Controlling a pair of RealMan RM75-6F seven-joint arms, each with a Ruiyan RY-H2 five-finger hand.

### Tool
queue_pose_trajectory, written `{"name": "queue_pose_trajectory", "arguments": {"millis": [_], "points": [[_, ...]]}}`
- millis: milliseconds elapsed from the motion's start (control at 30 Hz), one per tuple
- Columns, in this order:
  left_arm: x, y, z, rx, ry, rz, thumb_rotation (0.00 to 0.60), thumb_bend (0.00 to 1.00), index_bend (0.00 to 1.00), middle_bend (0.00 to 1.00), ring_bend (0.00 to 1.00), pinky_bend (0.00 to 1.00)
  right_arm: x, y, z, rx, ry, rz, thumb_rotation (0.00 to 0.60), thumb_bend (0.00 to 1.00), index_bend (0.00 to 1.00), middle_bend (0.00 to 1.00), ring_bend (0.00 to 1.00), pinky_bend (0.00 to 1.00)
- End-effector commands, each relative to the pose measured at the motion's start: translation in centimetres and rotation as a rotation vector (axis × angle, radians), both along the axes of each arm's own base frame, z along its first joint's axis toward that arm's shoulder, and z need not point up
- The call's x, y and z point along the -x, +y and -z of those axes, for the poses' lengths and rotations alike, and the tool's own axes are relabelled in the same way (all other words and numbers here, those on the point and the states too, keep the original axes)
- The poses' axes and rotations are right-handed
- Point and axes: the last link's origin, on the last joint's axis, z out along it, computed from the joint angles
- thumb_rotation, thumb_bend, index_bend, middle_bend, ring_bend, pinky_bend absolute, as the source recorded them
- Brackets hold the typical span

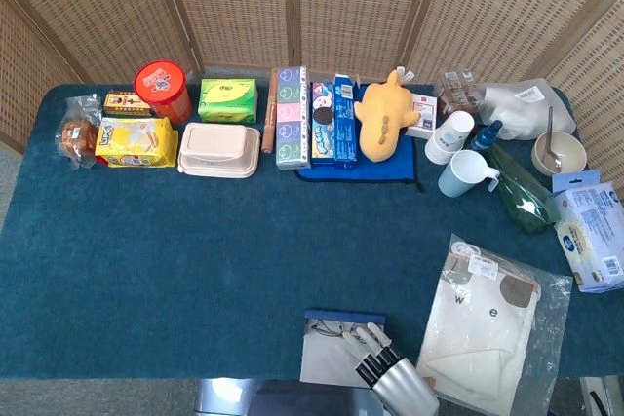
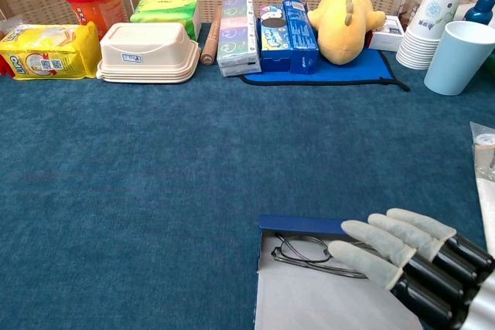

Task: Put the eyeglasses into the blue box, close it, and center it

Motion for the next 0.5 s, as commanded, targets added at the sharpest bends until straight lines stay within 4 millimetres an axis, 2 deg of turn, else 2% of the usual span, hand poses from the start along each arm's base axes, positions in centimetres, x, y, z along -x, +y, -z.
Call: {"name": "queue_pose_trajectory", "arguments": {"millis": [33, 133, 500], "points": [[0.1, 0.0, 0.0, 0.001, -0.001, -0.002, 0.600, 0.28, 0.06, 0.03, 0.00, 0.00, -0.1, -0.3, -0.1, 0.005, -0.007, 0.004, 0.600, 0.14, 0.00, 0.01, 0.00, 0.12], [0.2, 0.0, 0.1, 0.001, -0.004, -0.006, 0.600, 0.28, 0.06, 0.03, 0.00, 0.00, -0.2, -0.8, -0.2, 0.016, -0.009, 0.009, 0.600, 0.16, 0.01, 0.04, 0.01, 0.13], [0.5, 0.0, 0.4, 0.007, -0.008, -0.014, 0.600, 0.28, 0.06, 0.03, 0.00, 0.00, -0.4, -3.5, -1.1, 0.064, -0.016, 0.032, 0.600, 0.25, 0.15, 0.13, 0.09, 0.19]]}}
